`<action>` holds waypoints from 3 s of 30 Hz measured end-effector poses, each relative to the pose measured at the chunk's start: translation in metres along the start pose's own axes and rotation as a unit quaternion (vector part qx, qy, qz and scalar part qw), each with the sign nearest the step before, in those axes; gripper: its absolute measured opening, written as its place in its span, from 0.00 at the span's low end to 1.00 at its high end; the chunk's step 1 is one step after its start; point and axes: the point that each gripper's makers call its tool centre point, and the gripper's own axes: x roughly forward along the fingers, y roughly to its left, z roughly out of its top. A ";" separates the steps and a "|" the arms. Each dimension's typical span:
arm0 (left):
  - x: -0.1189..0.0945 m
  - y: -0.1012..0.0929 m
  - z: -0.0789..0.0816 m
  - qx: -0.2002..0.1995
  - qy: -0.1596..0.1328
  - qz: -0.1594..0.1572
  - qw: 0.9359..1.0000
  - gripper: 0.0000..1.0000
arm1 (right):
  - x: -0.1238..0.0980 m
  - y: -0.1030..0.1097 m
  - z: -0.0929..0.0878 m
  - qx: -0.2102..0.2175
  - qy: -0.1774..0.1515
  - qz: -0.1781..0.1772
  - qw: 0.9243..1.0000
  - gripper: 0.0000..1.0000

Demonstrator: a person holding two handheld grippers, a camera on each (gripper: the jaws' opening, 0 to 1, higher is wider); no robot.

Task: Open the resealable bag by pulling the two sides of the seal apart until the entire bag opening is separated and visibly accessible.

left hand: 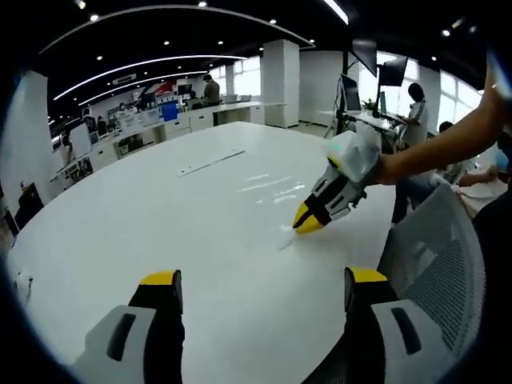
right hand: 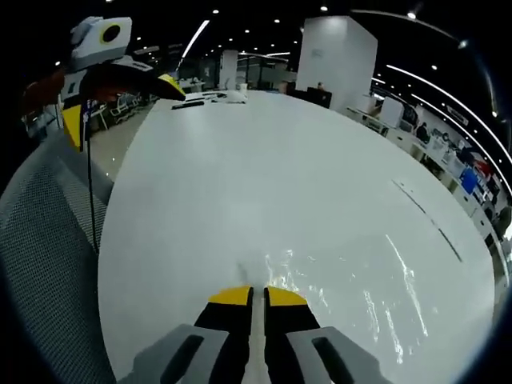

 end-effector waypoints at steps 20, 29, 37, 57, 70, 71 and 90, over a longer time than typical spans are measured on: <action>0.006 -0.015 -0.015 0.023 0.024 -0.020 0.999 0.77 | -0.017 0.055 0.016 -0.013 0.001 0.055 0.998 0.01; 0.009 -0.021 -0.018 0.063 0.041 -0.020 0.997 0.73 | -0.024 0.081 0.027 -0.031 -0.011 0.079 0.996 0.01; 0.013 -0.033 -0.021 0.075 0.045 -0.042 0.995 0.67 | -0.031 0.099 0.034 -0.030 -0.021 0.097 0.995 0.01; 0.025 -0.056 -0.036 0.091 0.072 -0.092 0.989 0.54 | -0.030 0.128 0.042 -0.030 -0.019 0.123 0.992 0.01; 0.021 -0.066 -0.057 0.148 0.107 -0.115 0.976 0.42 | -0.032 0.138 0.039 -0.033 -0.009 0.135 0.990 0.01; 0.021 -0.066 -0.057 0.152 0.107 -0.116 0.976 0.41 | -0.032 0.138 0.039 -0.033 -0.008 0.136 0.990 0.01; 0.019 -0.085 -0.056 0.274 0.127 -0.137 0.943 0.21 | -0.030 0.149 0.044 -0.040 -0.009 0.137 0.990 0.01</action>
